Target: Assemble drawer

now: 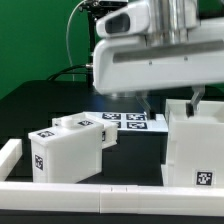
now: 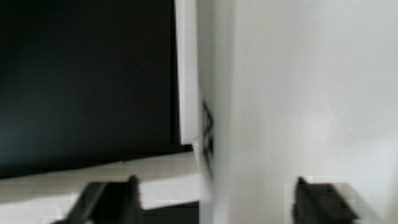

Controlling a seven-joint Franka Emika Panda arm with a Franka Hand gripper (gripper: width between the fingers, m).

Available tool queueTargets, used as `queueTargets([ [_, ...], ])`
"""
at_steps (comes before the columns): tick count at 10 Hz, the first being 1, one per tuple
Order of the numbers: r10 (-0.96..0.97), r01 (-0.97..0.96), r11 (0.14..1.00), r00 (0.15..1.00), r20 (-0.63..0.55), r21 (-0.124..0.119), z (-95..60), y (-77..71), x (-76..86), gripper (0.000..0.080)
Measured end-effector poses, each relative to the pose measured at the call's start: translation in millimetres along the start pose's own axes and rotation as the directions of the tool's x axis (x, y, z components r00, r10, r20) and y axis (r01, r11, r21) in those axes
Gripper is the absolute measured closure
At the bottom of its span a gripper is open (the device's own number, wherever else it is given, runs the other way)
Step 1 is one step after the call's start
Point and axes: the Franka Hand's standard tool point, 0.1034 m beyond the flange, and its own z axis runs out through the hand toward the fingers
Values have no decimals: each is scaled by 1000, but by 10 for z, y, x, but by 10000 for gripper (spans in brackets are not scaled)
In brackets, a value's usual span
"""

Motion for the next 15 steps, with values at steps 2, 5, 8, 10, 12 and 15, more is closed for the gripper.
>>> queueTargets([
  [2, -36, 36, 999, 999, -13, 9, -229, 113, 34, 230],
  [5, -64, 64, 998, 997, -31, 25, -333, 468, 6, 154],
  [8, -67, 68, 997, 997, -30, 25, -326, 452, 3, 150],
  [10, -118, 119, 993, 993, -24, 20, -344, 577, -39, 150],
  [12, -107, 107, 994, 994, -8, 22, -363, 809, -123, 150],
  [15, -92, 92, 995, 996, -4, 32, -351, 818, -135, 150],
])
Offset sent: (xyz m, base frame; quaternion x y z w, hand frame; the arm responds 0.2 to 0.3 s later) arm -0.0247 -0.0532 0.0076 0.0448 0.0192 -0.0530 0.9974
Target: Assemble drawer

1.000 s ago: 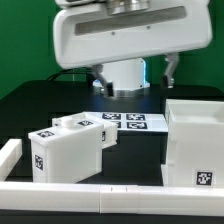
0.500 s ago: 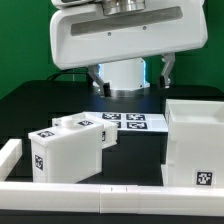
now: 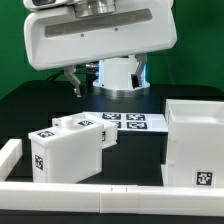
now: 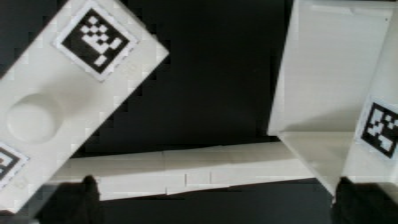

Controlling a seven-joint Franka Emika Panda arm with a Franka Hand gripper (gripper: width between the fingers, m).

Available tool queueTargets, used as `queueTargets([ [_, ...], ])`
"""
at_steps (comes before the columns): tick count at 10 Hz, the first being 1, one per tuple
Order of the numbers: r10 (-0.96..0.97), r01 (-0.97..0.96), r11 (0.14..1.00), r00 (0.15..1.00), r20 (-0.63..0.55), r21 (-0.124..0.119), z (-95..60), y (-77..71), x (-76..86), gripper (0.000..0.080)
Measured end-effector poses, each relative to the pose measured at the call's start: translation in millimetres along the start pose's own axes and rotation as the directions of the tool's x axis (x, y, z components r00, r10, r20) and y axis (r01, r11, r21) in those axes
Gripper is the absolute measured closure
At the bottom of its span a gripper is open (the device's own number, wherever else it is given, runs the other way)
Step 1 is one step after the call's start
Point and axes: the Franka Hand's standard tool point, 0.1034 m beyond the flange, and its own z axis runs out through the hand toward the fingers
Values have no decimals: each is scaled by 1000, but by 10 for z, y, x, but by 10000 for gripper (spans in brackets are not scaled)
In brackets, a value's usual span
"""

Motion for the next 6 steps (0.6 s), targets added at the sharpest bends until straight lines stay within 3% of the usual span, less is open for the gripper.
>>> queueTargets([
  [2, -4, 4, 1000, 1000, 3, 0, 19, 37, -13, 150],
  [3, -92, 93, 996, 996, 14, -17, 48, 173, -36, 150],
  [5, -231, 230, 970, 973, -3, -78, 115, 392, 9, 150],
  [6, -268, 266, 961, 963, -8, -72, 199, 493, -11, 150],
])
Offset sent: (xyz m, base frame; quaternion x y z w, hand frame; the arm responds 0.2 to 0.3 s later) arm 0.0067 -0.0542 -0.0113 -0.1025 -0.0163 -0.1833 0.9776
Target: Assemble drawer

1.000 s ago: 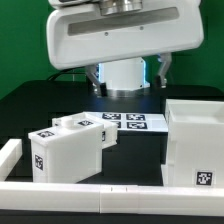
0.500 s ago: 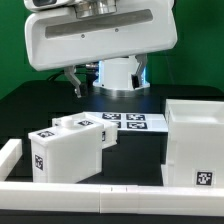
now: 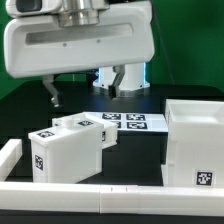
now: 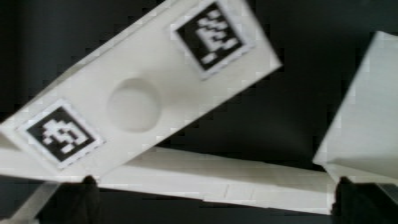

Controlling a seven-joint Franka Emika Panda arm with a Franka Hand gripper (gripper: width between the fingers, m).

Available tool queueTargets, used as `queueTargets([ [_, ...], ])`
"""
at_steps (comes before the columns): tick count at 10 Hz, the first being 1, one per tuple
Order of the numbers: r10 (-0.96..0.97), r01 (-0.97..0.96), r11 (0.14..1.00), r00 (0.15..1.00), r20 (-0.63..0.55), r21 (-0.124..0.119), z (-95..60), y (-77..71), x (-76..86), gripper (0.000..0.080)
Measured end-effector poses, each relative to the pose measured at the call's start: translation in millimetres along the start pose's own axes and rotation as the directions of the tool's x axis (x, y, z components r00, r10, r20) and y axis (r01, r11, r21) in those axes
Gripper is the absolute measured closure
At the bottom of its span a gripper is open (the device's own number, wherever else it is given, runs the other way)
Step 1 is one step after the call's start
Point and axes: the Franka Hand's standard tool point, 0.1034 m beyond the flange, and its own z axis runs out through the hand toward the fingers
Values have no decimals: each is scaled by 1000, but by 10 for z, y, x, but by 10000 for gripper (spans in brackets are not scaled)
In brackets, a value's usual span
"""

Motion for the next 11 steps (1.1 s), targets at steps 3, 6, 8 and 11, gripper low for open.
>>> queueTargets([
  [3, 10, -10, 1000, 1000, -4, 11, 35, 34, 9, 150],
  [6, 11, -11, 1000, 1000, -3, 11, 43, 37, 4, 150],
  [8, -24, 24, 1000, 1000, 6, 13, 113, 107, -65, 150],
  [11, -27, 26, 999, 999, 19, 29, 231, 165, -172, 150],
])
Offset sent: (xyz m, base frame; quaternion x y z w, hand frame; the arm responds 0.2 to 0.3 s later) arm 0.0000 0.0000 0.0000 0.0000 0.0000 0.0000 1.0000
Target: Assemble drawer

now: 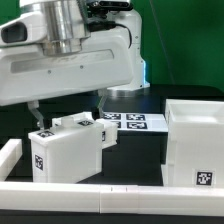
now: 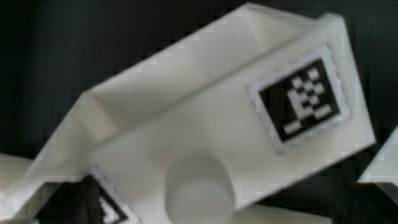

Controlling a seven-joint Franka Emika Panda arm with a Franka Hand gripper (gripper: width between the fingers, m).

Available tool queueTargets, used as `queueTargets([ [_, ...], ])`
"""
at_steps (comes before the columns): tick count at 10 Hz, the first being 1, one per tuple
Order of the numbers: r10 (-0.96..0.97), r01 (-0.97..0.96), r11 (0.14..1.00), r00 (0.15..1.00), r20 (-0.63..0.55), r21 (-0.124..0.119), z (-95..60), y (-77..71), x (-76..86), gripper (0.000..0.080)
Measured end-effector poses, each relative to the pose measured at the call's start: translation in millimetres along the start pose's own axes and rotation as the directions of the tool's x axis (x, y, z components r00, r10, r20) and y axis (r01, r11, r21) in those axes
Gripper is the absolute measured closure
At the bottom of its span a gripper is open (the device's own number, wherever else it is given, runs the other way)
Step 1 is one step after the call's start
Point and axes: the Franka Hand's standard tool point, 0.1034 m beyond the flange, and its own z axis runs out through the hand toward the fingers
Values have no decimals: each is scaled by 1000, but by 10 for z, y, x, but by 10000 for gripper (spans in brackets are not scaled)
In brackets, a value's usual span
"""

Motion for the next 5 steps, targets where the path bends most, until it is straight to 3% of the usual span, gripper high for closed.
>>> queueTargets([
  [5, 42, -42, 999, 999, 3, 8, -48, -25, 52, 150],
])
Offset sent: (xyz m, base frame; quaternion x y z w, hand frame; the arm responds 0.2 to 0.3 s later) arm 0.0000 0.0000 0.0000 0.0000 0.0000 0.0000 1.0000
